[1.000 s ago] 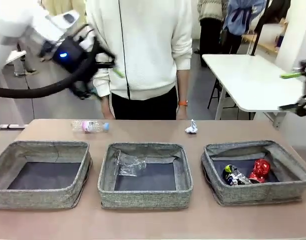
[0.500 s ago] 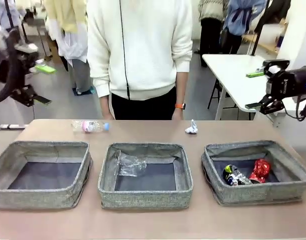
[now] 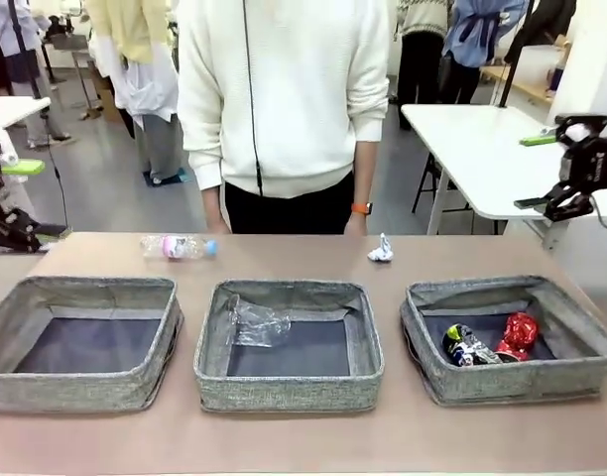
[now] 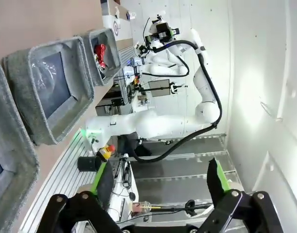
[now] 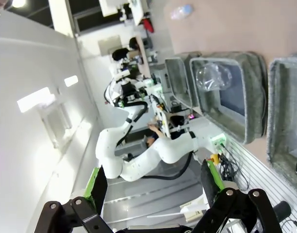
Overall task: Sort the waste into the appropriate baskets.
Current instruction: Place the picked waste into the Fabric basket indicated by the person, then pick up the waste item pointed out by the person.
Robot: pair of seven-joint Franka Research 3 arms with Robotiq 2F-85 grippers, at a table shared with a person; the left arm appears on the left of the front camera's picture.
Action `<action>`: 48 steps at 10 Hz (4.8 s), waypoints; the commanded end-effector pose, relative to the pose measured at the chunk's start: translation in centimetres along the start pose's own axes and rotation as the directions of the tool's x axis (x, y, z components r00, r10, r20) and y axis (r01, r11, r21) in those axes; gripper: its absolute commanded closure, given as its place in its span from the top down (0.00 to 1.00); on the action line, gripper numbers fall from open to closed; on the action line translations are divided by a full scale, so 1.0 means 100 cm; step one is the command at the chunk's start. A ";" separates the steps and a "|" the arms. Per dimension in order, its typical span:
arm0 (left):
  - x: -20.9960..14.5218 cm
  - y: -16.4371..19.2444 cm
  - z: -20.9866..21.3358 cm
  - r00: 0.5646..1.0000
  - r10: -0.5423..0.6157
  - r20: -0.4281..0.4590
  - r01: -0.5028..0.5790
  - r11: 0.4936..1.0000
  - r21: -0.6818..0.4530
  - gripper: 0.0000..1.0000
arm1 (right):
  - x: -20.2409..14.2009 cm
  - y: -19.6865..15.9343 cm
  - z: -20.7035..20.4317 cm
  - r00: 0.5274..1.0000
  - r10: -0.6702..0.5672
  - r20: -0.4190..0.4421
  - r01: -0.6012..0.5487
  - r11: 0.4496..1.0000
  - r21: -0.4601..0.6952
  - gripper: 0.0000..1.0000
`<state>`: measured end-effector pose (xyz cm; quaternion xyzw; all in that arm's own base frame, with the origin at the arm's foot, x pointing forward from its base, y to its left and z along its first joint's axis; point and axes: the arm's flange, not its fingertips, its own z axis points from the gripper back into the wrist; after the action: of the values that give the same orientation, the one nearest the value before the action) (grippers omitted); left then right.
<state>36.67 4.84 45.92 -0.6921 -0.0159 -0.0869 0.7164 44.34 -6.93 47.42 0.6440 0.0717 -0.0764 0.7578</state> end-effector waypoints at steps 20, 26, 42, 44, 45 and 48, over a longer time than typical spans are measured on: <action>0.019 -0.015 0.000 1.000 -0.006 -0.015 0.007 1.000 0.029 1.00 | 0.001 0.004 -0.011 1.000 0.008 -0.022 -0.008 1.000 -0.007 1.00; 0.019 -0.015 0.000 1.000 -0.006 -0.015 0.007 1.000 0.029 1.00 | 0.019 0.010 -0.029 0.997 0.035 0.064 -0.027 0.992 -0.121 1.00; 0.019 -0.015 0.000 1.000 -0.006 -0.015 0.007 1.000 0.029 1.00 | 0.190 -0.047 -0.237 0.813 0.490 -0.314 -0.452 0.191 -0.871 1.00; 0.019 -0.015 0.000 1.000 -0.006 -0.015 0.007 1.000 0.029 1.00 | 0.213 -0.067 -0.234 0.806 0.523 -0.277 -0.466 0.273 -0.842 1.00; 0.019 -0.015 0.000 1.000 -0.006 -0.015 0.007 1.000 0.029 1.00 | 0.220 -0.075 -0.233 0.794 0.545 -0.270 -0.479 0.288 -0.829 1.00; 0.019 -0.015 0.000 1.000 -0.006 -0.015 0.007 1.000 0.029 1.00 | 0.232 -0.084 -0.240 0.814 0.520 -0.259 -0.461 0.306 -0.833 1.00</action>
<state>38.44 4.67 47.20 -0.6799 -0.0138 -0.0986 0.7265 64.61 14.61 30.41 0.1450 -0.1162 0.1798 0.9660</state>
